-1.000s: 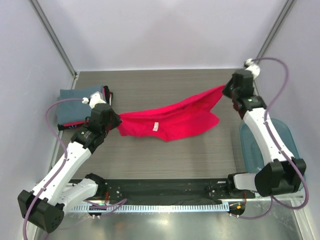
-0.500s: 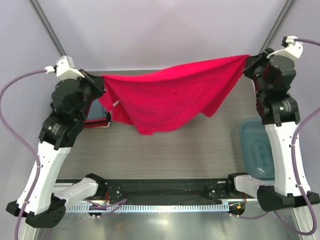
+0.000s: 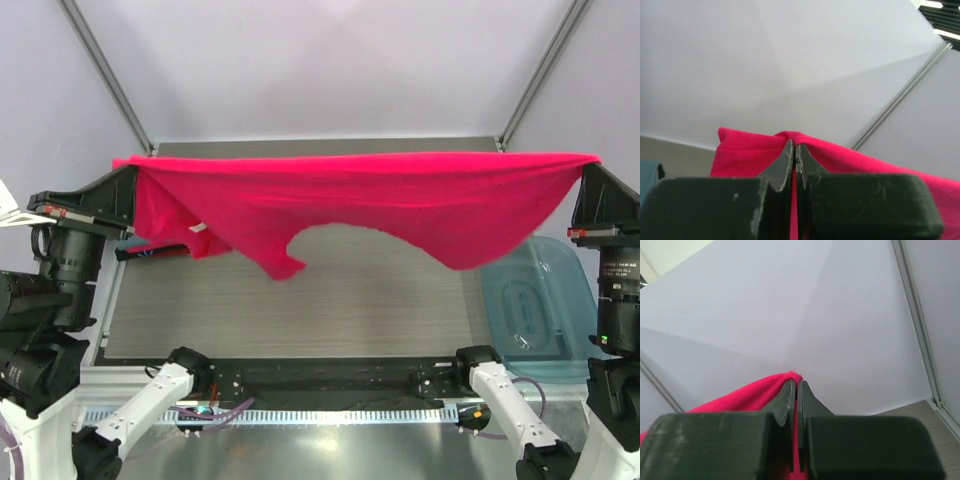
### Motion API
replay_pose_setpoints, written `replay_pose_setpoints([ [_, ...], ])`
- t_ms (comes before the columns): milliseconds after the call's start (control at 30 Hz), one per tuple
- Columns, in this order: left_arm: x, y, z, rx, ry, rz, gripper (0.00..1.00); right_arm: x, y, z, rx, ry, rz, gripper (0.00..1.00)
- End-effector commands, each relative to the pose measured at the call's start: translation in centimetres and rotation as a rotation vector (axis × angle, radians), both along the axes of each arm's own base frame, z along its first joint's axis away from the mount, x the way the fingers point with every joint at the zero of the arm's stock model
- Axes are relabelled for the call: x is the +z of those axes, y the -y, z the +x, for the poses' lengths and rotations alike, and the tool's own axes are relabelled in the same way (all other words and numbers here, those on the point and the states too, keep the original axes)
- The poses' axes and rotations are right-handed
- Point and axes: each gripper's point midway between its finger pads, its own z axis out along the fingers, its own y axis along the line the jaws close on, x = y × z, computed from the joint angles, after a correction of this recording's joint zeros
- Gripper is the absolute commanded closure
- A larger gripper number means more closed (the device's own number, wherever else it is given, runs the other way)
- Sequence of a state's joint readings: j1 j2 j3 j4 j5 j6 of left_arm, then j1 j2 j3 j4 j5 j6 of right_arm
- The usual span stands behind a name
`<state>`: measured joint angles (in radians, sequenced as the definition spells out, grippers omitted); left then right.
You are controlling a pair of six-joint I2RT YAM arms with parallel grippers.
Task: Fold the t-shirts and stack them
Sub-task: Flatten the tshirt out
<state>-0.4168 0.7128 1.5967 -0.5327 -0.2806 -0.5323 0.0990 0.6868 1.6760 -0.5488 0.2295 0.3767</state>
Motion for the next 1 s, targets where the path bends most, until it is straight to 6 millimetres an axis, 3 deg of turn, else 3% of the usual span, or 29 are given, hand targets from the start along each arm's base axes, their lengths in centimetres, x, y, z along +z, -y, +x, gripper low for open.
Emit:
replay_pose_setpoints([
  [0, 1.2, 0.8, 2.1, 0.013, 0.046, 0.027, 1.00, -2.0, -0.8, 3.1, 0.024, -0.090, -0.015, 0.99],
  [100, 0.6, 2.1, 5.2, 0.013, 0.026, 0.035, 1.00, -2.1, -0.2, 4.1, -0.012, -0.113, -0.026, 0.99],
  [167, -0.6, 2.6, 7.7, 0.042, -0.026, 0.038, 1.00, -2.8, -0.5, 6.6, -0.014, -0.175, -0.057, 0.99],
  [200, -2.2, 3.5, 10.0, 0.046, -0.082, 0.060, 1.00, -3.4, -0.5, 7.8, -0.020, -0.212, -0.060, 0.99],
  [233, -3.2, 3.9, 11.5, 0.053, -0.118, 0.068, 1.00, -4.7, -0.7, 10.3, -0.023, -0.276, -0.066, 0.99],
  [267, -4.7, 4.4, 12.9, 0.060, -0.161, 0.079, 1.00, -5.8, -0.3, 11.5, -0.048, -0.315, -0.059, 0.99],
  [300, -7.1, 5.1, 15.2, 0.076, -0.234, 0.079, 1.00, -6.8, -0.1, 12.6, -0.063, -0.344, -0.050, 0.99],
  [433, -14.5, 6.4, 20.1, 0.102, -0.381, 0.075, 1.00, -13.1, 0.3, 18.2, -0.120, -0.490, -0.033, 0.99],
  [467, -15.5, 6.5, 21.1, 0.108, -0.386, 0.049, 1.00, -16.3, 0.1, 20.2, -0.122, -0.564, -0.039, 0.99],
  [500, -18.5, 6.5, 22.1, 0.122, -0.436, 0.042, 1.00, -17.1, 0.1, 21.4, -0.122, -0.566, -0.034, 0.99],
  [533, -19.9, 6.9, 23.6, 0.131, -0.438, -0.005, 1.00, -18.3, 0.0, 22.4, -0.125, -0.584, -0.020, 0.99],
  [567, -21.4, 7.2, 24.5, 0.134, -0.449, -0.011, 1.00, -20.8, 0.0, 23.6, -0.131, -0.631, -0.018, 0.99],
  [600, -24.1, 7.3, 25.3, 0.142, -0.485, -0.007, 1.00, -22.3, -0.1, 25.4, -0.134, -0.646, -0.015, 0.99],
  [667, -28.0, 8.0, 28.4, 0.156, -0.521, -0.001, 1.00, -25.0, 0.0, 27.8, -0.146, -0.669, 0.007, 0.99],
  [700, -29.6, 8.3, 29.7, 0.155, -0.542, 0.009, 1.00, -27.7, 0.1, 29.6, -0.155, -0.720, 0.011, 0.99],
  [733, -30.4, 8.9, 31.0, 0.139, -0.544, 0.021, 1.00, -28.8, 0.1, 30.8, -0.154, -0.734, 0.025, 0.99],
  [767, -33.0, 9.6, 33.7, 0.137, -0.593, 0.039, 1.00, -29.5, 0.6, 32.0, -0.165, -0.733, 0.040, 0.99],
  [800, -33.8, 10.1, 35.2, 0.119, -0.608, 0.043, 1.00, -32.8, 0.7, 33.9, -0.170, -0.796, 0.040, 0.99],
  [900, -36.5, 11.9, 40.3, 0.049, -0.656, 0.061, 1.00, -34.6, 2.1, 37.4, -0.198, -0.802, 0.085, 0.99],
  [933, -37.6, 12.0, 41.5, 0.044, -0.672, 0.060, 1.00, -37.4, 2.1, 39.1, -0.191, -0.848, 0.091, 0.99],
  [967, -36.0, 12.0, 43.3, 0.032, -0.630, 0.036, 1.00, -36.2, 2.0, 40.7, -0.188, -0.805, 0.112, 0.99],
])
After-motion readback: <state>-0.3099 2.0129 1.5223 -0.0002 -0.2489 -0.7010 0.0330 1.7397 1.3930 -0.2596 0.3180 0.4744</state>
